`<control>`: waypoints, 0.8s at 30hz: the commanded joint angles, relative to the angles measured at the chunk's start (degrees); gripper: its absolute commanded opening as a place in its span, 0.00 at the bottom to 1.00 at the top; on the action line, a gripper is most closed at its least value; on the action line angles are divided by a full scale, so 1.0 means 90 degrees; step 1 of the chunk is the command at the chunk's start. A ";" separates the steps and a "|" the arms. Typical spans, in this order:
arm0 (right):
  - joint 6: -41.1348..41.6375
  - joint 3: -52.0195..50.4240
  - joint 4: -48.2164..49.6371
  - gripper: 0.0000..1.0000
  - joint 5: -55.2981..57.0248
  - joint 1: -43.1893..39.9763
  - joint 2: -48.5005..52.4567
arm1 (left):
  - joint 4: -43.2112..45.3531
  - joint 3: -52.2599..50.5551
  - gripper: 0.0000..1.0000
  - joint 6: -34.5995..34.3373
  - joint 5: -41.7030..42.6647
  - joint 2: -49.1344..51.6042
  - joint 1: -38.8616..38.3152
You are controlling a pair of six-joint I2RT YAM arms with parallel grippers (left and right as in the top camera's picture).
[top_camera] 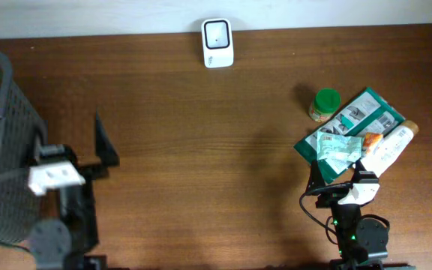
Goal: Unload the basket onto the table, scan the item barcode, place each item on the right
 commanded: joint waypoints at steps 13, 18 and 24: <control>0.0044 -0.0034 -0.0049 0.98 0.0007 0.0034 -0.0053 | -0.0226 -0.3167 0.99 0.1756 0.0845 -0.2849 0.0007; 0.0044 -0.0034 -0.0049 0.98 0.0007 0.0034 -0.0053 | -0.0746 -0.3361 0.99 0.2137 0.0794 -0.3021 0.0058; 0.0044 -0.0034 -0.0049 0.98 0.0007 0.0034 -0.0053 | -0.1576 -0.3361 0.99 0.2365 0.0845 -0.3021 0.0066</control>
